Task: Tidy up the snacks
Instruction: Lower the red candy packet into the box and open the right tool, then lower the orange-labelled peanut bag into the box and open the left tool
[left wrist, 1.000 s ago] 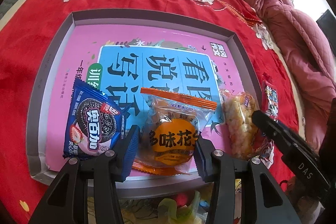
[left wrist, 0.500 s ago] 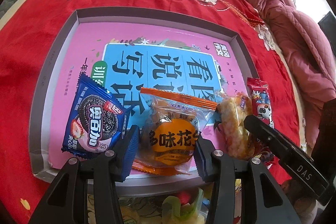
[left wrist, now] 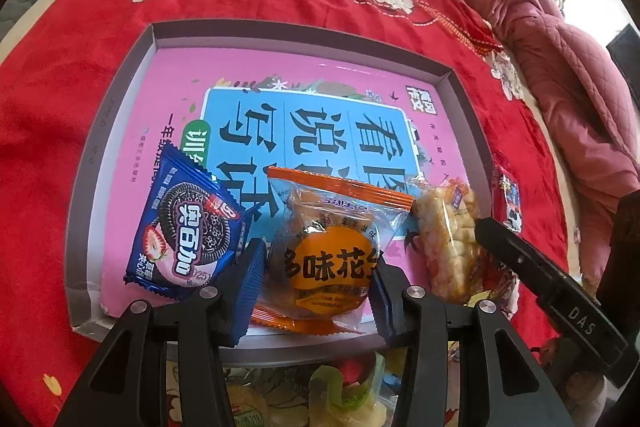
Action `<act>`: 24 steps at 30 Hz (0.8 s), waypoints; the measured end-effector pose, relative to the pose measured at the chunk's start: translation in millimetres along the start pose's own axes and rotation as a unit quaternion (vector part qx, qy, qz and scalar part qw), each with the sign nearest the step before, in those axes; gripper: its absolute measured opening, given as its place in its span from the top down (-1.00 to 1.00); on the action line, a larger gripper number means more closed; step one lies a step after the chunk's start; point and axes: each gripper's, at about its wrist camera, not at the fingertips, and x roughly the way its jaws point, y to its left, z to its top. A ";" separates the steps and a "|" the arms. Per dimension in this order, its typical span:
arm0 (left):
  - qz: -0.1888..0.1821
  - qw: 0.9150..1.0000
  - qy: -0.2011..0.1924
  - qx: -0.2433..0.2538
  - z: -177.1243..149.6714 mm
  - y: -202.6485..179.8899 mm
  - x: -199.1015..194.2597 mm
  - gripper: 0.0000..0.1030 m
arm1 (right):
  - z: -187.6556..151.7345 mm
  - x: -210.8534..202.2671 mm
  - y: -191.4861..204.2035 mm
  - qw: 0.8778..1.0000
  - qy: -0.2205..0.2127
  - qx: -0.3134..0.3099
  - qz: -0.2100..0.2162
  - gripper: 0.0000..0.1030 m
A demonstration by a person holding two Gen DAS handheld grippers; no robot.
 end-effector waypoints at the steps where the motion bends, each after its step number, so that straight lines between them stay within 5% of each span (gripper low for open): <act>1: 0.001 1.000 0.001 0.001 -0.1 -0.4 -0.3 0.03 | -0.1 -1.0 2.0 1.000 -0.002 -0.007 -0.005 0.25; 4: 0.001 1.000 0.000 0.001 -0.2 -0.6 -1.3 0.03 | 0.0 -3.8 6.9 0.999 -0.012 -0.026 -0.027 0.03; 24: -0.002 1.000 -0.001 -0.005 -0.8 3.2 -4.5 0.03 | -1.9 -20.3 6.6 0.999 -0.028 -0.031 -0.026 0.03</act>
